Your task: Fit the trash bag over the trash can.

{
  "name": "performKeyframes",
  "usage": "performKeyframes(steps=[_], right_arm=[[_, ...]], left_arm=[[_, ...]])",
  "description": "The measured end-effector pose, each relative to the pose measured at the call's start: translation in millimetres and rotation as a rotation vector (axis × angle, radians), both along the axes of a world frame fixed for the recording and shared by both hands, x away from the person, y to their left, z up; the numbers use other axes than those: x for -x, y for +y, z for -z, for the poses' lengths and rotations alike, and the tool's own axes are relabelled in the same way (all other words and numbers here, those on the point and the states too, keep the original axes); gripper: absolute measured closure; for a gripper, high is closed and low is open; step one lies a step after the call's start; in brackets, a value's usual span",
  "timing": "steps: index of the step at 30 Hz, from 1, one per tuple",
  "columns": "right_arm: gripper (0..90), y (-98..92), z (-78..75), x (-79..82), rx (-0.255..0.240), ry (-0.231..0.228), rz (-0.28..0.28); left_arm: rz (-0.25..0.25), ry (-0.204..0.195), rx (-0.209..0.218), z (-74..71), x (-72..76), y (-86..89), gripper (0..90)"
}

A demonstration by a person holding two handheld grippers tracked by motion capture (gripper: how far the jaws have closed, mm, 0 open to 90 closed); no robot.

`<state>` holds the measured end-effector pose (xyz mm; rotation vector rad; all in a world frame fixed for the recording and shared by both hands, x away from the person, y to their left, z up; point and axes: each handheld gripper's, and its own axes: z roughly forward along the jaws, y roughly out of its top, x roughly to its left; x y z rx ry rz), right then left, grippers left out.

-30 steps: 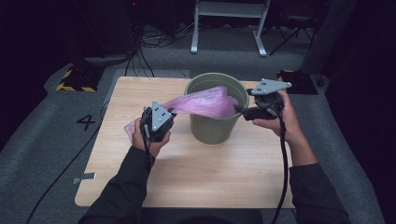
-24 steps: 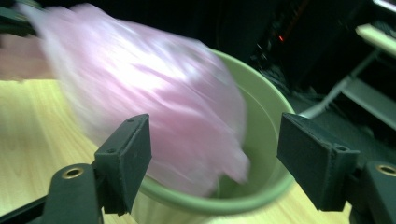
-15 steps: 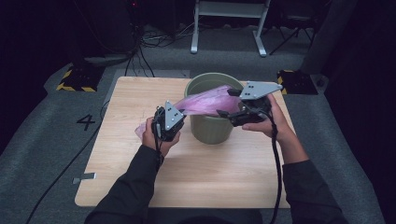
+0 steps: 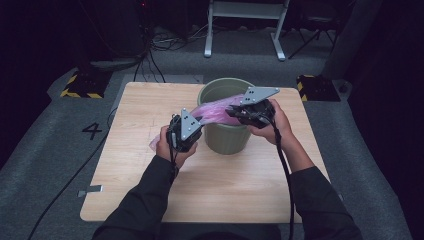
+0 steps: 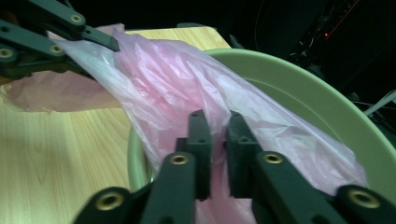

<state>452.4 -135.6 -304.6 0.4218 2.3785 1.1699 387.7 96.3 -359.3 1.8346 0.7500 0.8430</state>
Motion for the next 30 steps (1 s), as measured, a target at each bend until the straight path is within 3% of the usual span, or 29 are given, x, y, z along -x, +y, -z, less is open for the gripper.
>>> performKeyframes(steps=[2, 5, 9, 13, 17, 24, 26, 28, 30], right_arm=[[86.5, -2.3, 1.6, -2.0, -0.009, 0.001, 0.013], [87.9, -7.0, 3.9, -5.3, -0.025, 0.006, 0.035], [88.1, -14.4, 6.5, -10.9, -0.035, 0.019, 0.067], [87.9, -21.7, 8.1, -16.0, -0.028, 0.019, 0.096], [87.6, -30.6, 8.4, -19.4, -0.04, 0.024, 0.113], [88.1, -42.9, 10.0, -24.5, -0.039, 0.038, 0.132], [88.0, -45.7, 11.3, -26.9, -0.037, 0.04, 0.144], [87.9, -48.0, 12.6, -29.3, -0.031, 0.041, 0.151], [87.7, -49.1, 13.7, -30.9, -0.031, 0.047, 0.153]], left_arm=[[0.008, 0.003, -0.003, -1.8, 3.7, 0.0, 75.9], [0.013, 0.024, 0.002, -6.8, 14.0, 1.1, 55.0], [0.008, 0.051, -0.034, -15.6, 36.5, 7.3, 35.4], [0.019, 0.023, -0.022, -25.0, 62.3, 25.6, 32.0], [0.022, 0.0, 0.003, -27.3, 77.5, 48.1, 29.9], [-0.064, 0.001, 0.055, -20.5, 83.4, 81.1, 25.8], [-0.062, -0.003, 0.057, -19.7, 86.6, 87.8, 24.4], [-0.048, 0.017, 0.064, -18.6, 86.6, 93.7, 22.7], [-0.014, 0.047, 0.098, -16.0, 83.1, 99.0, 21.3]])
